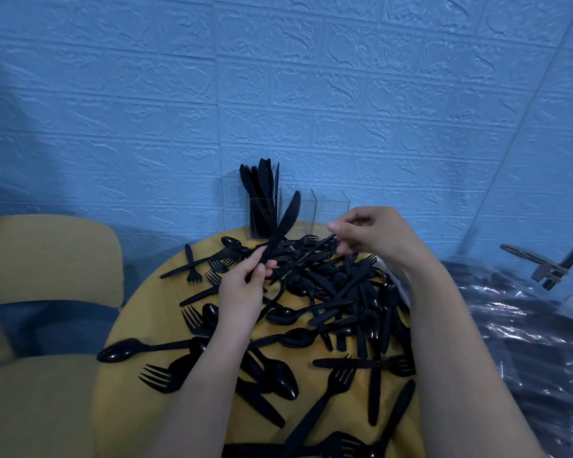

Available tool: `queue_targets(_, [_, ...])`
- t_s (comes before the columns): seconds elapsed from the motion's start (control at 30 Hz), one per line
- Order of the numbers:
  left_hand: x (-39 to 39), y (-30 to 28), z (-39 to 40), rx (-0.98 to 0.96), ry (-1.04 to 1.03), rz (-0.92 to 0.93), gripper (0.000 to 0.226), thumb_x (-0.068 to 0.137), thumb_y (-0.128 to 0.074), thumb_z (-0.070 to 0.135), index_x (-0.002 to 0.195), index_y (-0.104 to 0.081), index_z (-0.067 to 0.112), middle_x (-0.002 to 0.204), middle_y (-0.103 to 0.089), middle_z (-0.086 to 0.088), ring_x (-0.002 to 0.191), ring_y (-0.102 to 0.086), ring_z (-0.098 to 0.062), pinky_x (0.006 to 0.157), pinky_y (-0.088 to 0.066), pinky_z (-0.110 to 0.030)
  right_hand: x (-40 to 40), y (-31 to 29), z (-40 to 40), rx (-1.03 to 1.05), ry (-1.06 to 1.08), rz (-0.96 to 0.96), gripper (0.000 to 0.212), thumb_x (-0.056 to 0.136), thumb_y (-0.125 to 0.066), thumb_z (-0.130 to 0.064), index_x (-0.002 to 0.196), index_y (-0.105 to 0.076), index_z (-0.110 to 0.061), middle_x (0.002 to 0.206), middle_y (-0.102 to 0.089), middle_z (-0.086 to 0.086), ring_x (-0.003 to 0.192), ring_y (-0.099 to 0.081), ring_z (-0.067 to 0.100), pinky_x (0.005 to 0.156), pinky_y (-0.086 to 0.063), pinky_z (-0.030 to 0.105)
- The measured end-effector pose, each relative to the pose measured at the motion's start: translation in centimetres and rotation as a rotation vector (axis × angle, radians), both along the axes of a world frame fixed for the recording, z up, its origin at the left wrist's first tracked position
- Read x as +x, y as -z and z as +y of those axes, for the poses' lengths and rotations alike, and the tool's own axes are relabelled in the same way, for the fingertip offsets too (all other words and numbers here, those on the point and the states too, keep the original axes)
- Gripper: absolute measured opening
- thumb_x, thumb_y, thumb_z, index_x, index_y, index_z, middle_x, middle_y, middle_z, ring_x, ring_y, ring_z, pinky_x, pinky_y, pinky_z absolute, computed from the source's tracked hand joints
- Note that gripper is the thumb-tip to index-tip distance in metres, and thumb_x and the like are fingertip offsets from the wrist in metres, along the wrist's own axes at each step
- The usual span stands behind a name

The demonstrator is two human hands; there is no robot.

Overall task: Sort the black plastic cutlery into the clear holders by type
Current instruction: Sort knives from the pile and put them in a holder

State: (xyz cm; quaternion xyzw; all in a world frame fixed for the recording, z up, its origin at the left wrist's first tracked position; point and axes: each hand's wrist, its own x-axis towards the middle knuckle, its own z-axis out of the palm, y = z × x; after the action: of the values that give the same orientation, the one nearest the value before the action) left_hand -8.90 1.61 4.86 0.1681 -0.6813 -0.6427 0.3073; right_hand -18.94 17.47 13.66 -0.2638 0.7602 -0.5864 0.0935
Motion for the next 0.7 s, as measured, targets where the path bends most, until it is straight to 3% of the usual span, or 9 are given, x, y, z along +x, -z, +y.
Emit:
queue_targets(0.07, [-0.1,0.3,-0.2,-0.103,-0.008,-0.034,0.036,0.099,-0.043,0.006,0.13,-0.056,0.02,0.097,-0.066,0.01,0.1,-0.059,-0.004,0.079,-0.04,-0.003,0.1,-0.2,0.3,-0.079,-0.077,-0.076,0.01,0.077,-0.071,-0.01,0.081,-0.064,-0.004,0.056,-0.064,0.0,0.054,-0.065,0.011,0.057,-0.054,0.018])
queue_targets(0.13, [-0.2,0.3,-0.2,-0.125,0.016,-0.057,0.036,0.099,-0.045,0.006,0.129,-0.057,0.02,0.096,-0.067,0.01,0.098,-0.06,-0.004,0.078,-0.04,0.0,0.1,-0.2,0.5,-0.123,-0.103,-0.108,0.006,0.081,-0.068,-0.007,0.084,-0.064,-0.003,0.058,-0.066,0.0,0.056,-0.067,0.011,0.057,-0.054,0.017])
queue_targets(0.23, [0.1,-0.3,0.3,0.053,0.195,-0.02,0.036,0.096,-0.047,0.0,0.125,-0.059,0.017,0.091,-0.07,0.008,0.083,-0.067,-0.005,0.082,-0.05,-0.012,-0.1,-0.1,0.5,-0.147,-0.033,-0.077,0.009,0.082,-0.068,-0.01,0.078,-0.062,-0.004,0.054,-0.065,0.0,0.051,-0.065,0.01,0.052,-0.052,0.016])
queue_targets(0.33, [0.6,-0.9,0.9,0.164,0.406,-0.053,0.035,0.096,-0.046,0.001,0.115,-0.062,0.026,0.091,-0.074,0.004,0.069,-0.066,-0.007,0.076,-0.051,-0.025,-0.5,0.2,0.2,-0.103,0.09,0.015,0.019,0.082,-0.071,-0.018,0.077,-0.062,-0.002,0.054,-0.063,0.003,0.045,-0.062,0.012,0.048,-0.05,0.018])
queue_targets(0.5, [0.9,-1.3,1.2,0.343,0.589,-0.064,0.035,0.098,-0.038,0.002,0.114,-0.061,0.022,0.093,-0.073,-0.006,0.059,-0.055,-0.006,0.059,-0.049,-0.02,-0.8,0.6,-0.2,-0.018,0.206,0.151,0.019,0.082,-0.072,-0.023,0.081,-0.065,-0.006,0.052,-0.06,0.003,0.038,-0.057,0.012,0.043,-0.045,0.018])
queue_targets(0.7, [1.0,-1.4,1.0,0.396,0.694,-0.088,0.03,0.099,-0.038,0.009,0.119,-0.059,0.017,0.093,-0.072,-0.008,0.061,-0.054,-0.007,0.059,-0.047,-0.02,-1.5,1.4,-0.6,0.027,0.254,0.183,0.026,0.081,-0.074,-0.03,0.084,-0.066,-0.005,0.05,-0.059,-0.001,0.036,-0.052,0.011,0.051,-0.044,0.027])
